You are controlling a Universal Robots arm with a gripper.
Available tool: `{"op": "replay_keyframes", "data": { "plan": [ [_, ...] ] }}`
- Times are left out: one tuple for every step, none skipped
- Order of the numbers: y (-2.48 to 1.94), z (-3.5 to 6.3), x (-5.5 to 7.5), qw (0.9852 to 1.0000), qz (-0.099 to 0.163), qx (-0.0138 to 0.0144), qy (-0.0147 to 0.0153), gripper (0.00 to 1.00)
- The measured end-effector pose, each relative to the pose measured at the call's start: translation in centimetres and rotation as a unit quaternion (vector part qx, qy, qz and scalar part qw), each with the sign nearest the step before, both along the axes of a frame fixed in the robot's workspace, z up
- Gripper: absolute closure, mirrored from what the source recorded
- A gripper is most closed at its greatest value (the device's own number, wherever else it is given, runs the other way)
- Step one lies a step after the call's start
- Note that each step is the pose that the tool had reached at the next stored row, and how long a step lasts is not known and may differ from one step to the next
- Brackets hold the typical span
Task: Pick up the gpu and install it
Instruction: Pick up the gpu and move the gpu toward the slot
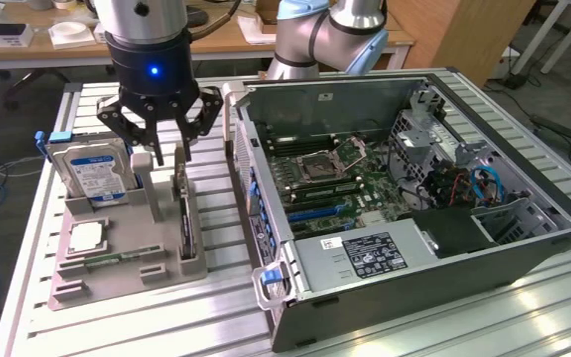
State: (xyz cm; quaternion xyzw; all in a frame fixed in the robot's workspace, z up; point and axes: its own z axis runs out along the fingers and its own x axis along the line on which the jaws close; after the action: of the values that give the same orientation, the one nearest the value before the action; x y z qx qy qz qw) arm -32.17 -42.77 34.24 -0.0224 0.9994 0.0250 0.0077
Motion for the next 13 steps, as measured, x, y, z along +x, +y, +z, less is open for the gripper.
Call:
{"op": "replay_keyframes", "data": {
  "plan": [
    [-0.03, -0.06, 0.0, 1.0, 0.0, 0.0, 0.0, 0.58],
    [-0.07, -0.12, 0.0, 1.0, 0.0, 0.0001, 0.0, 0.58],
    [-0.1, -0.17, -0.01, 1.0, 0.0, 0.0, 0.0, 0.58],
    [-0.13, -0.23, -0.01, 1.0, 0.0, 0.0001, 0.0, 0.58],
    [-0.16, -0.29, 0.0, 1.0, 0.0, 0.0001, 0.0, 0.58],
    [-0.18, -0.34, -0.01, 1.0, 0.0, 0.0, 0.0001, 0.58],
    [-0.21, -0.4, -0.01, 1.0, 0.0, 0.0, 0.0001, 0.58],
    [-0.24, -0.46, 0.0, 1.0, 0.0, 0.0, 0.0002, 0.58],
    [-0.27, -0.52, 0.0, 1.0, 0.0, 0.0001, 0.0002, 0.58],
    [-0.29, -0.57, -0.01, 1.0, 0.0, 0.0, 0.0003, 0.58],
    [-0.32, -0.63, -0.01, 1.0, 0.0, 0.0001, 0.0003, 0.58],
    [-0.35, -0.69, 0.0, 1.0, 0.0, 0.0, 0.0003, 0.58],
    [-0.37, -0.75, 0.0, 1.0, 0.0, 0.0, 0.0004, 0.58]
  ]
}}
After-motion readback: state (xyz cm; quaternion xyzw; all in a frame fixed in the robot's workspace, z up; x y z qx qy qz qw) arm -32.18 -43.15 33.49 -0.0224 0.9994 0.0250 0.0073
